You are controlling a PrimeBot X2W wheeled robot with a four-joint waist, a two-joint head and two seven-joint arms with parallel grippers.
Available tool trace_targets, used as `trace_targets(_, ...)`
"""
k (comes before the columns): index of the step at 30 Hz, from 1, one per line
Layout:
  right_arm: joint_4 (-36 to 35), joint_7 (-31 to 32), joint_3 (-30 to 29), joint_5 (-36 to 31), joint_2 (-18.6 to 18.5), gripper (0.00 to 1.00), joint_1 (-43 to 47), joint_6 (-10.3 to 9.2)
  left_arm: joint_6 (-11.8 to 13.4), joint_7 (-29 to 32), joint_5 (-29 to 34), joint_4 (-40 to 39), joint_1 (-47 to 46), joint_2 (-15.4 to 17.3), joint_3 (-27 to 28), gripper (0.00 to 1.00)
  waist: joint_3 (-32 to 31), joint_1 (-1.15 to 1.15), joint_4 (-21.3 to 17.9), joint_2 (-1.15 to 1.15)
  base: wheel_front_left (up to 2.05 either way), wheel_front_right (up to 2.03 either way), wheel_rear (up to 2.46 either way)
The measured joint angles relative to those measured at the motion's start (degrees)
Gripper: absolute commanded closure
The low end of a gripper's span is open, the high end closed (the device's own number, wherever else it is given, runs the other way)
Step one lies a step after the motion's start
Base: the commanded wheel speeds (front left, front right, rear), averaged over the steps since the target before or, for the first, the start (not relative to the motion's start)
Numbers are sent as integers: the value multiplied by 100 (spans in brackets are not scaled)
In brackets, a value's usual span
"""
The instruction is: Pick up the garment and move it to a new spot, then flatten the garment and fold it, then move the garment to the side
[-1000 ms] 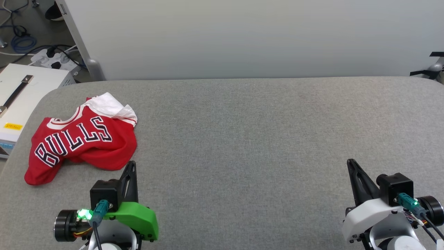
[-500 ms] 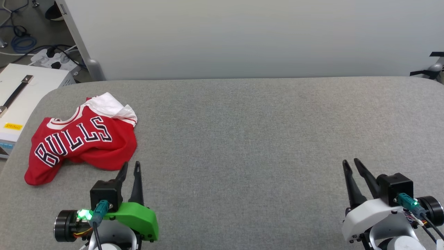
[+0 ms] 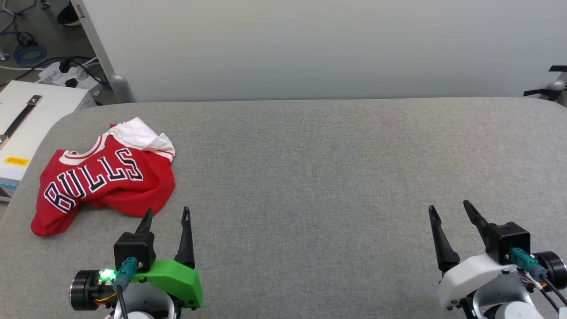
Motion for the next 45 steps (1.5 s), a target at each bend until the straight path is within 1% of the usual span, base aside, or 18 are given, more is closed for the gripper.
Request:
trace_targets(30,16,-333,22,179,0,0,0,0,-5,-355,-297,101,-1,0,21,0,49,0,6,0,0,0,0)
trace_targets(39,-27,-450,46,276,0,0,0,0,-99,-457,-370,120,-1,0,18,0,52,0,16,0,0,0,0)
trace_targets(45,-51,-536,52,325,1,0,1,0,-113,-548,-423,138,-1,0,10,0,44,0,27,0,0,0,0)
